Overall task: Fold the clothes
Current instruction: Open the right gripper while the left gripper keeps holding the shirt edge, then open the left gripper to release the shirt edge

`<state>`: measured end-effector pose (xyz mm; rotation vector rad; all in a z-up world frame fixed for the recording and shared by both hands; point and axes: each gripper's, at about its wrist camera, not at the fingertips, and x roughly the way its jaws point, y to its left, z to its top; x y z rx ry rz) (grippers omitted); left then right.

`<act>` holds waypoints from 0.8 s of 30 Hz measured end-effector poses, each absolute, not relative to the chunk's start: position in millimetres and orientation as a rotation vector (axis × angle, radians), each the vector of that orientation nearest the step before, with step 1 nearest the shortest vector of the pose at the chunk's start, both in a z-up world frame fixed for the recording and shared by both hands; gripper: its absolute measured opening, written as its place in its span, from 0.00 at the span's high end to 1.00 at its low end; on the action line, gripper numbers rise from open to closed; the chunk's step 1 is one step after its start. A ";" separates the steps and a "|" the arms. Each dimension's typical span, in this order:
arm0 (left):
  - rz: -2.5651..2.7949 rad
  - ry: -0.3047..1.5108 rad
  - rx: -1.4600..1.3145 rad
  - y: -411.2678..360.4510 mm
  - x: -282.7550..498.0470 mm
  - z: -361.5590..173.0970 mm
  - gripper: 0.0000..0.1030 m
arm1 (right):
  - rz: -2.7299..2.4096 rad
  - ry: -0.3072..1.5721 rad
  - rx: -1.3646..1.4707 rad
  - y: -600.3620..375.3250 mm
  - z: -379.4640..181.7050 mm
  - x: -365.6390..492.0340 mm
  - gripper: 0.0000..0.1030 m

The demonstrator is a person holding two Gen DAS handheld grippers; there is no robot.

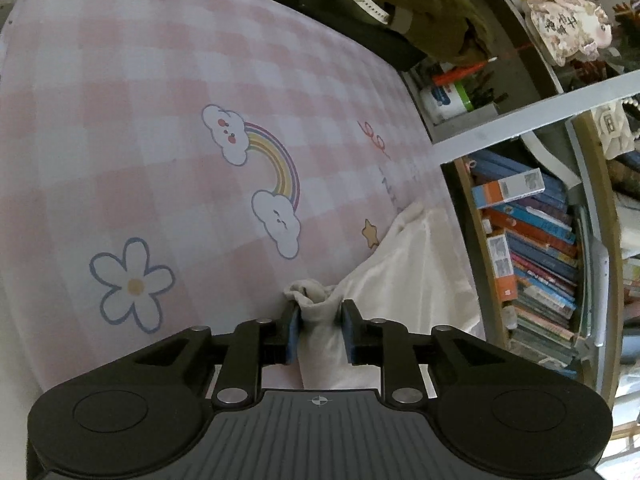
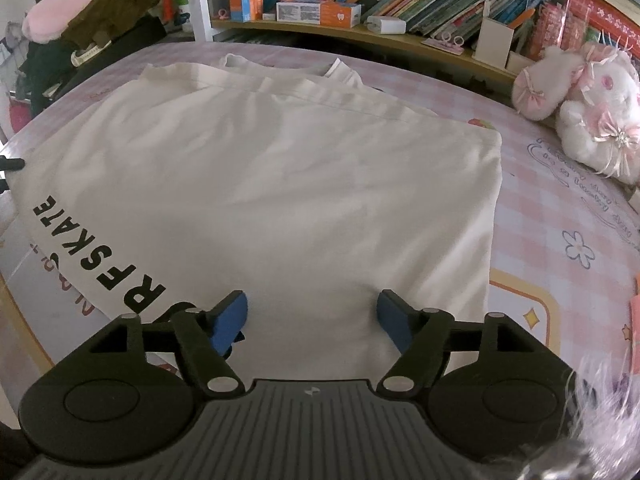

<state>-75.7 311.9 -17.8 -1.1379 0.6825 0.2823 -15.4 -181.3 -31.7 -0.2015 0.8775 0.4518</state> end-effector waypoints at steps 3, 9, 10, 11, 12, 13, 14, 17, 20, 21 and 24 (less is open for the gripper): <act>0.289 0.694 -1.134 311.0 -73.9 -15.5 0.77 | 0.452 0.873 -0.204 -179.9 -32.8 -15.8 0.25; 0.267 0.722 -1.124 313.8 -71.4 -14.6 0.77 | 0.441 0.869 -0.197 -177.7 -34.1 -16.2 0.22; 0.261 0.729 -1.121 315.0 -70.8 -14.6 0.77 | 0.435 0.869 -0.194 -177.0 -34.0 -16.6 0.22; 0.254 0.736 -1.119 316.2 -70.2 -14.6 0.76 | 0.430 0.868 -0.190 -176.4 -34.0 -17.0 0.22; 0.247 0.744 -1.117 317.4 -69.5 -14.7 0.76 | 0.419 0.869 -0.178 -176.6 -33.4 -17.4 0.22; 0.236 0.751 -1.113 318.5 -68.5 -14.4 0.75 | 0.407 0.870 -0.163 -177.1 -32.7 -17.8 0.22; 0.222 0.758 -1.108 319.5 -67.1 -13.9 0.71 | 0.395 0.872 -0.147 -177.5 -31.9 -18.3 0.21; 0.181 0.778 -1.089 321.5 -62.5 -12.2 0.66 | 0.350 0.871 -0.113 -176.8 -28.9 -20.5 0.21; 0.126 0.798 -1.076 324.7 -57.8 -11.9 0.58 | 0.306 0.861 -0.093 -170.7 -25.2 -24.8 0.21; 0.105 0.804 -1.076 326.2 -56.4 -12.5 0.56 | 0.292 0.858 -0.085 -167.5 -24.2 -26.7 0.21; 0.036 0.838 -1.082 334.1 -50.0 -15.3 0.53 | 0.236 0.853 -0.053 -152.8 -22.0 -32.1 0.21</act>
